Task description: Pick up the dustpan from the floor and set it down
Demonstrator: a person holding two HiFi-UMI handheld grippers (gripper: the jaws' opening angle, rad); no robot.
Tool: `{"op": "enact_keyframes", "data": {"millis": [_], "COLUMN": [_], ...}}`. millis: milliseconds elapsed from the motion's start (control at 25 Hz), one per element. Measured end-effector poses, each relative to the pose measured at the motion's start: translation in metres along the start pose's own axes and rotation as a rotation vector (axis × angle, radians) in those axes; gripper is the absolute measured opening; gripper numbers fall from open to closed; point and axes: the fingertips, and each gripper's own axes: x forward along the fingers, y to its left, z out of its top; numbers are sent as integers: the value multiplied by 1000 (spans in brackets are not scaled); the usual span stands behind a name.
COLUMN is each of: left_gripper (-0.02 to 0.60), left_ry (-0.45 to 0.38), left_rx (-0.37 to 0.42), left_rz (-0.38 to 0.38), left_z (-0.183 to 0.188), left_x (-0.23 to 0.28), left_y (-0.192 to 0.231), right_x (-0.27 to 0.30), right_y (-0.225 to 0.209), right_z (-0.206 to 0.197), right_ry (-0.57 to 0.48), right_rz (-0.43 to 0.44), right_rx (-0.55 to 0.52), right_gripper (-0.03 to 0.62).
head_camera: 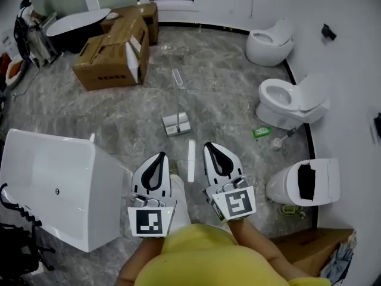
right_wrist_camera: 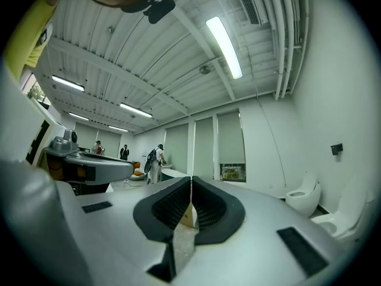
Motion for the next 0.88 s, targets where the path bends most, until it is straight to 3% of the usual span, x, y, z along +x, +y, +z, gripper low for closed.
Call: {"op": "enact_keyframes", "data": {"millis": [200, 560, 760, 880], "left_gripper": [3, 3, 3, 3], "left_ry": [17, 62, 90, 105], "left_rx": [6, -17, -64, -72], "left_rz": [-32, -53, -81, -101], "left_z": [-26, -35, -49, -55], "left_x": [82, 234, 292, 316], "left_y": [48, 155, 190, 200], "right_x": [92, 262, 323, 344], "right_y": [-29, -79, -97, -104], "right_z": [-22, -43, -49, -62], "right_ry": [3, 81, 77, 132], "right_rz": [-7, 2, -14, -16], "right_rx": [-12, -8, 9, 18], "right_gripper": [29, 49, 67, 78]}}
